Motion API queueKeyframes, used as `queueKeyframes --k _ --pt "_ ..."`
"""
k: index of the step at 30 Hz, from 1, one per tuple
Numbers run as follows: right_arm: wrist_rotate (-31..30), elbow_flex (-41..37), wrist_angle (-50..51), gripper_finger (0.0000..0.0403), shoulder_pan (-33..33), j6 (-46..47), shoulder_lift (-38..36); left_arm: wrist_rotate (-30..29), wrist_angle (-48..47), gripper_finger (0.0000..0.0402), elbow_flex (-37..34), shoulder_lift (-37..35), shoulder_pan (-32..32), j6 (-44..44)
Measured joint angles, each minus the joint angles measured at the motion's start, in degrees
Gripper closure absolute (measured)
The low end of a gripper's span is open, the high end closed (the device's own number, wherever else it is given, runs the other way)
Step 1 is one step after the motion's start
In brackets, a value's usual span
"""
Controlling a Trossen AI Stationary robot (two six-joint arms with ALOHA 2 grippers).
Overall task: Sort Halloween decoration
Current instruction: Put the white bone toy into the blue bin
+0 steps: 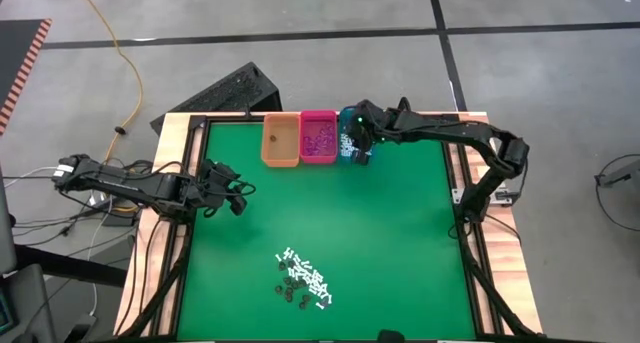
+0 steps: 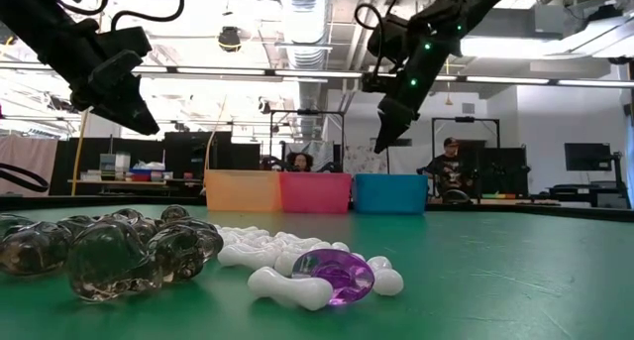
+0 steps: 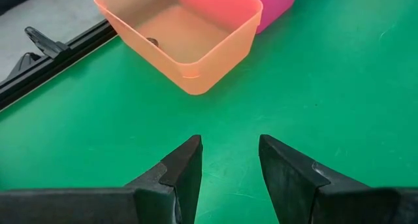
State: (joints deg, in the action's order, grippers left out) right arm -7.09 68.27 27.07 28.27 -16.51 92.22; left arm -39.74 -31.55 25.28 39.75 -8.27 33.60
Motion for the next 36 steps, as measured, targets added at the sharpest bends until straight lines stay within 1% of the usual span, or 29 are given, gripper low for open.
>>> queueKeyframes --k 4,5,9,11,14,19,21,24,28,31,36 --pt "0.16 -0.03 0.17 0.0224 -1.82 0.20 0.10 -0.01 -0.02 0.0258 0.00 0.00 0.00 0.02" --pt "1.47 -0.03 0.08 0.0215 -2.72 1.14 0.08 0.02 -0.01 0.0258 0.00 -0.02 0.00 0.02" --pt "13.33 -0.03 -1.92 0.0204 -7.96 7.01 0.05 0.04 0.01 0.0258 0.00 0.00 0.00 -0.06" --pt "14.79 0.02 -4.32 0.0207 -12.49 10.48 0.64 0.06 -0.02 0.0258 0.00 0.00 0.00 -0.08" --pt "13.58 0.00 -8.48 0.0213 -20.06 14.41 2.47 0.06 0.00 0.0258 0.00 0.00 0.00 -0.07" --pt "5.74 0.02 -23.27 0.0216 -31.36 18.08 9.28 0.10 0.14 0.0258 0.01 0.00 -0.01 -0.08" --pt "4.17 0.68 -29.96 0.0216 -34.30 18.43 12.90 0.11 0.11 0.0258 0.00 0.00 0.00 -0.08" --pt "3.07 4.72 -33.54 0.0216 -36.99 16.05 18.35 0.24 0.11 0.0258 0.00 0.00 0.00 -0.06" --pt "3.61 11.64 -31.48 0.0216 -38.53 8.22 25.48 0.50 0.02 0.0258 0.00 0.00 -0.02 -0.08" --pt "6.08 17.79 -28.01 0.0216 -38.47 4.66 30.73 0.54 0.02 0.0258 0.00 0.02 -0.01 -0.03" --pt "9.75 28.18 -18.36 0.0216 -37.90 0.24 36.99 0.58 -0.02 0.0258 0.02 0.00 0.00 0.05"
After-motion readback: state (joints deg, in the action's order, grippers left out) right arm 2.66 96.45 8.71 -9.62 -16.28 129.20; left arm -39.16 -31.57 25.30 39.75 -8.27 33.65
